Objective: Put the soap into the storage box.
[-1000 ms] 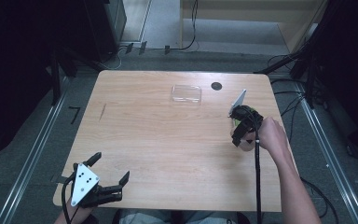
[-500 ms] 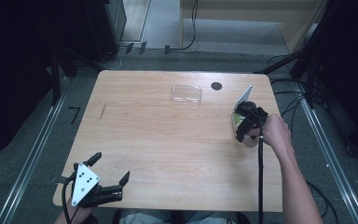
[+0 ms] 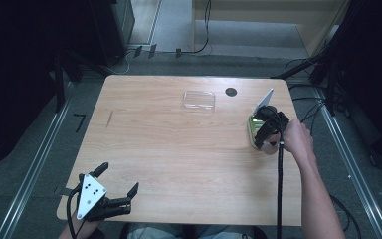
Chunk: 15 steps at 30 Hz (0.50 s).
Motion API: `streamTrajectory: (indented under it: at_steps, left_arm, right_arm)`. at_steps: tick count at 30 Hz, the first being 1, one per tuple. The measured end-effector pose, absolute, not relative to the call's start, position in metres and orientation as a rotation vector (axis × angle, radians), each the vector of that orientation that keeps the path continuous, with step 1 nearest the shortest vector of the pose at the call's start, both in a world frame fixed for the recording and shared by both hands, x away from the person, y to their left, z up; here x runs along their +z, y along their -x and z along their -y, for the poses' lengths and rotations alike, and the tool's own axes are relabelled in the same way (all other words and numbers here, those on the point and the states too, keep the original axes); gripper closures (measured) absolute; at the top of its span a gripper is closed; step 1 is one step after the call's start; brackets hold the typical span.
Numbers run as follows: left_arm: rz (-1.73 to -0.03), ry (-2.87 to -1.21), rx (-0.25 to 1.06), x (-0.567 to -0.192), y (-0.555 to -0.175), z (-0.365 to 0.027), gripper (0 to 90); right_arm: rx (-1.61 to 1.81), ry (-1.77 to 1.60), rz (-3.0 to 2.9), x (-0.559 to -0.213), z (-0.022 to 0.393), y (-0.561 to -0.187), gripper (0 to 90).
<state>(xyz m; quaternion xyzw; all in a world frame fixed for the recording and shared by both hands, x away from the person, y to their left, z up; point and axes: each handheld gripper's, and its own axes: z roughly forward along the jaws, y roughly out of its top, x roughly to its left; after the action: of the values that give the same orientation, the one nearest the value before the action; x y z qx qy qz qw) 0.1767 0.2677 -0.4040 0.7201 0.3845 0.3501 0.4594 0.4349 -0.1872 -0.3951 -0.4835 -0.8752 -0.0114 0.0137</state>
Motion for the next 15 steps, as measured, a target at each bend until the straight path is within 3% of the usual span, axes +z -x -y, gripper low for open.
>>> streamTrajectory:
  at_steps: [15]
  left_arm:
    - [-0.945, -1.773, 0.861, -0.4039, -0.1767, -0.2676, 0.0]
  right_arm:
    - [-0.052, 1.538, 2.707, -0.3947, 0.1914, -0.4421, 33.4]
